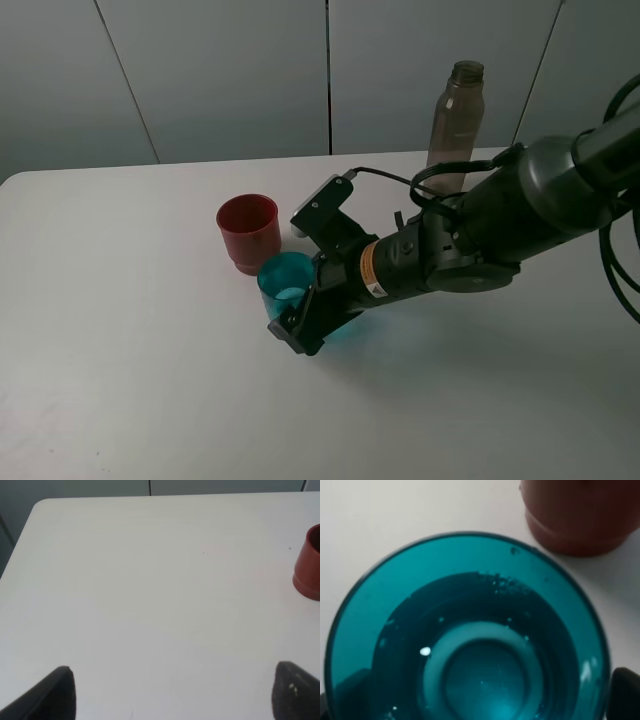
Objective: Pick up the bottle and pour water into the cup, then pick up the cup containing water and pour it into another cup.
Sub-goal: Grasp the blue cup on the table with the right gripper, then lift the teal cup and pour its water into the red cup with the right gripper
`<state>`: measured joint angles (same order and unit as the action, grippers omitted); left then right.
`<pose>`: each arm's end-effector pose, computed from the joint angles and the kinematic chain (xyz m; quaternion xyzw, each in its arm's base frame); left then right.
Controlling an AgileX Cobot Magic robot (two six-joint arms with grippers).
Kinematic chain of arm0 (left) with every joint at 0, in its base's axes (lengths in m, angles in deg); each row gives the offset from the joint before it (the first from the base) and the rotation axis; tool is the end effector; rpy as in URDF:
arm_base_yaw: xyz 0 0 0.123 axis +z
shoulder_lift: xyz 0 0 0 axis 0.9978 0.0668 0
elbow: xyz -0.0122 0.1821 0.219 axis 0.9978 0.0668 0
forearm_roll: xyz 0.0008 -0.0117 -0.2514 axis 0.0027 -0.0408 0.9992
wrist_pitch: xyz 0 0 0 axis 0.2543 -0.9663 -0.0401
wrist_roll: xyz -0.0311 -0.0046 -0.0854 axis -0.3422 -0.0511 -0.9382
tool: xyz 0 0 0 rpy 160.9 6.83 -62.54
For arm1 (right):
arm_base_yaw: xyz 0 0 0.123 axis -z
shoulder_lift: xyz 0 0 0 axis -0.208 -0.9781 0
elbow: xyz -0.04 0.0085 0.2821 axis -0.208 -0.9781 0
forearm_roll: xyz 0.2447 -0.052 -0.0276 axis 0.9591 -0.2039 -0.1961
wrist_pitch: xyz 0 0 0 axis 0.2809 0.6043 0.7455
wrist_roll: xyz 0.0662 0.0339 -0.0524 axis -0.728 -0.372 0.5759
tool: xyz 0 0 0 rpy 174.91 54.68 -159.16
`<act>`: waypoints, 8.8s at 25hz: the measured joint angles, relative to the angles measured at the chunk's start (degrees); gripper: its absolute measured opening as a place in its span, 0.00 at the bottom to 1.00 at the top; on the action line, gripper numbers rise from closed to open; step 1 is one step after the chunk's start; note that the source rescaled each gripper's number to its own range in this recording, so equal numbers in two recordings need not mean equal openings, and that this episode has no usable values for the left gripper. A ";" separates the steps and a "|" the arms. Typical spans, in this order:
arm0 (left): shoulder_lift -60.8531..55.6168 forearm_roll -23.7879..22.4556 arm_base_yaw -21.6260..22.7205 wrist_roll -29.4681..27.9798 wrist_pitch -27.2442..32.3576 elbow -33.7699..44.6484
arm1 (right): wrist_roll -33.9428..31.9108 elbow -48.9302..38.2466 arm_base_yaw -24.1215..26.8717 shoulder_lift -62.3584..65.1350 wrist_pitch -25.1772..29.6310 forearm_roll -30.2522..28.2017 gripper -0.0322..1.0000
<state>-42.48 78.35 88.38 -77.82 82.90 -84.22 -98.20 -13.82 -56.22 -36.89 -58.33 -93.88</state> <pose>-0.0076 0.0007 0.2782 -0.0265 0.8567 0.0107 0.5151 0.2247 0.2426 0.0929 -0.4360 0.8305 0.1908 0.2893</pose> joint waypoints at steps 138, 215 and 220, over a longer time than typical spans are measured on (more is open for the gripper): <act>0.00 0.00 0.00 0.13 0.00 0.00 | 20.54 37.42 3.05 -7.03 32.36 0.54 0.13; 0.00 0.00 0.00 0.02 0.00 0.00 | 62.73 54.57 -1.87 -15.78 61.37 18.83 0.13; 0.00 0.00 0.00 0.02 0.00 0.00 | 65.01 54.57 -2.09 -16.17 60.82 17.24 0.13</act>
<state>-42.48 78.35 88.38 -77.80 82.90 -84.22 -33.19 40.75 -58.31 -53.06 2.49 -76.65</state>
